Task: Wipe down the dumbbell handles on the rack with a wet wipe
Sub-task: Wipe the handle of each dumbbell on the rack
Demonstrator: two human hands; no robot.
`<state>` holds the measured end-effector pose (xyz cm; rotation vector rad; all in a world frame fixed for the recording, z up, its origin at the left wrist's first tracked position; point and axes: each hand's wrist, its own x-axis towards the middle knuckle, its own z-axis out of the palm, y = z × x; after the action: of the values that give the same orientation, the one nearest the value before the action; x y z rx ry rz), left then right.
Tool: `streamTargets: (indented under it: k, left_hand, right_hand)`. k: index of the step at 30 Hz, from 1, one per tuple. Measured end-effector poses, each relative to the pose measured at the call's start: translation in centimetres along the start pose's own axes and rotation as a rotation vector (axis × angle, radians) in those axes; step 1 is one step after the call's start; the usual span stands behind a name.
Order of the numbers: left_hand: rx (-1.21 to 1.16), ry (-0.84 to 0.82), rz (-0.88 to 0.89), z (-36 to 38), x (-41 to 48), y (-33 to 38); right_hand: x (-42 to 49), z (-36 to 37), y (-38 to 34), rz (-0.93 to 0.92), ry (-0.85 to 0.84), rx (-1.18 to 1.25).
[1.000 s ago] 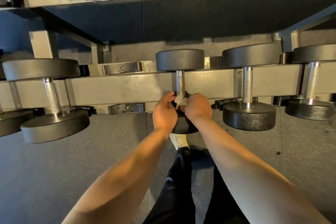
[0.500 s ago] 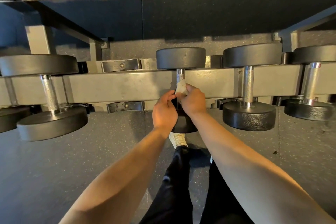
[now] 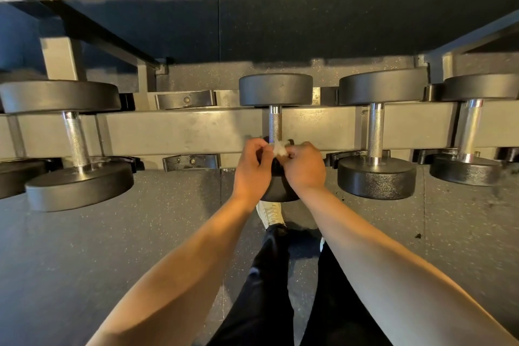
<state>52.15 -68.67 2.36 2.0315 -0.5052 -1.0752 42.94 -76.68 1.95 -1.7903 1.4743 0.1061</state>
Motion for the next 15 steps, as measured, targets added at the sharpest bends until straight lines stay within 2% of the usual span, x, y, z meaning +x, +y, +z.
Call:
streamTargets:
  k: [3,6,9,11,13,15]
  left_hand:
    - [-0.102,-0.051,0.071,-0.3,-0.8,0.7]
    - [-0.126,-0.018,0.119,-0.7,0.0,1.3]
    - [-0.118,0.106,0.016,-1.0,1.9,1.0]
    - [-0.254,0.186,-0.069,-0.8,3.3,1.2]
    - [-0.41,0.171,-0.141,-0.3,4.7,1.9]
    - [-0.502,0.09,-0.232,0.5,6.0,2.6]
  right_hand:
    - [-0.1,0.4,-0.7,-0.187,0.041,0.086]
    - [0.4,0.8,-1.1,-0.253,0.064,0.145]
    - [0.7,0.9,-1.3,-0.237,0.035,0.238]
    - [0.5,1.0,-1.7,-0.168,0.05,0.312]
    - [0.1,1.4,-1.9,-0.138,0.094,0.329]
    - [0.0,1.8,-1.6,-0.138,0.142,0.335]
